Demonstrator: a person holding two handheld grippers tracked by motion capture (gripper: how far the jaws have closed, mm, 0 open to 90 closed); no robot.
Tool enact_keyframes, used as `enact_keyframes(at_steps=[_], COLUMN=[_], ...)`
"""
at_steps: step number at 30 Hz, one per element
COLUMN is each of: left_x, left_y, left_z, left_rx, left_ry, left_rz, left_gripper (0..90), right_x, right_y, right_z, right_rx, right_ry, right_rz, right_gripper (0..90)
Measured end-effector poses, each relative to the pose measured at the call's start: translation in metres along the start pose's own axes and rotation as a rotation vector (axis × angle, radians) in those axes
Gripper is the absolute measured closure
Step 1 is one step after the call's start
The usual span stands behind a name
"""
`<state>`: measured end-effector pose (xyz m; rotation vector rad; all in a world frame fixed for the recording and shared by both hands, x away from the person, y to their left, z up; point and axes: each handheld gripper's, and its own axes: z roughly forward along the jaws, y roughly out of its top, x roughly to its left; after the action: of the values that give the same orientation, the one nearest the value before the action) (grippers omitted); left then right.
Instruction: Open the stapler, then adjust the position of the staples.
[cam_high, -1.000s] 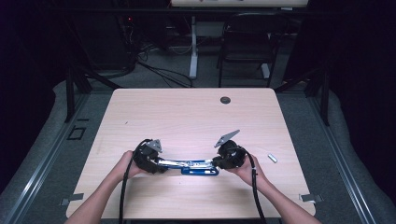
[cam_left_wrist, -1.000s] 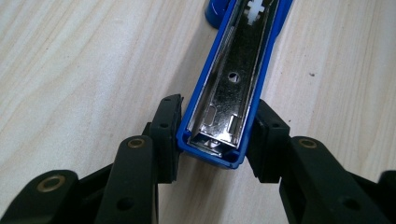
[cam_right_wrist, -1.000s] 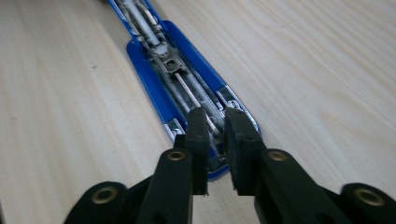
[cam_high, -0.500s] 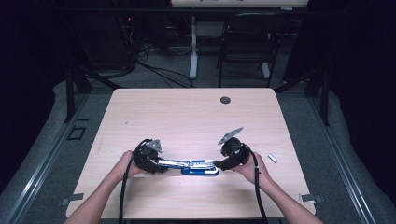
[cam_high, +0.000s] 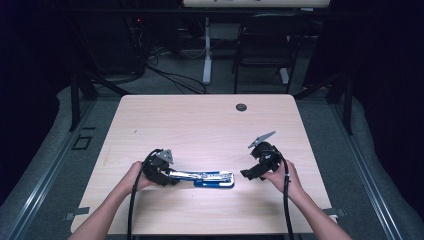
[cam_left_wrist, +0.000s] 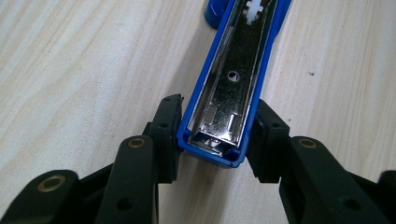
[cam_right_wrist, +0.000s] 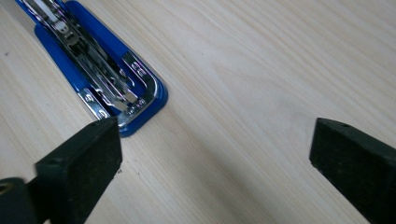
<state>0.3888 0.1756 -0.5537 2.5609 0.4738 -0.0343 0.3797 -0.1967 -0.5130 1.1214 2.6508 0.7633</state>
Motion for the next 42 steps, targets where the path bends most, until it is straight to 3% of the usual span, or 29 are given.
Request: enact_keyframes(at_steps=[1, 9, 15, 31, 35, 42], left_x=[0.000, 0.000, 0.000, 0.000, 0.000, -0.001], left_y=[0.000, 0.000, 0.000, 0.000, 0.000, 0.001], left_z=[0.000, 0.000, 0.000, 0.000, 0.000, 0.000], left_rx=[0.000, 0.001, 0.000, 0.004, 0.000, 0.004], left_ry=[-0.001, 0.001, -0.004, -0.001, 0.000, 0.004], left_rz=[0.000, -0.001, -0.002, -0.003, -0.005, -0.004], left_gripper=[60.8, 60.8, 60.8, 60.8, 60.7, 60.7], right_x=[-0.001, -0.009, -0.014, -0.057, -0.063, -0.070], right_y=[-0.001, -0.002, -0.003, -0.021, -0.023, -0.028], right_z=[0.000, -0.002, -0.007, -0.022, -0.024, -0.027], right_rx=[-0.001, 0.042, 0.040, 0.030, 0.046, 0.072], right_ry=[0.001, 0.021, 0.017, -0.029, -0.034, -0.059], right_rz=[0.014, -0.006, -0.002, 0.130, 0.139, 0.139], right_gripper=[0.0, 0.0, 0.0, 0.0, 0.0, 12.7])
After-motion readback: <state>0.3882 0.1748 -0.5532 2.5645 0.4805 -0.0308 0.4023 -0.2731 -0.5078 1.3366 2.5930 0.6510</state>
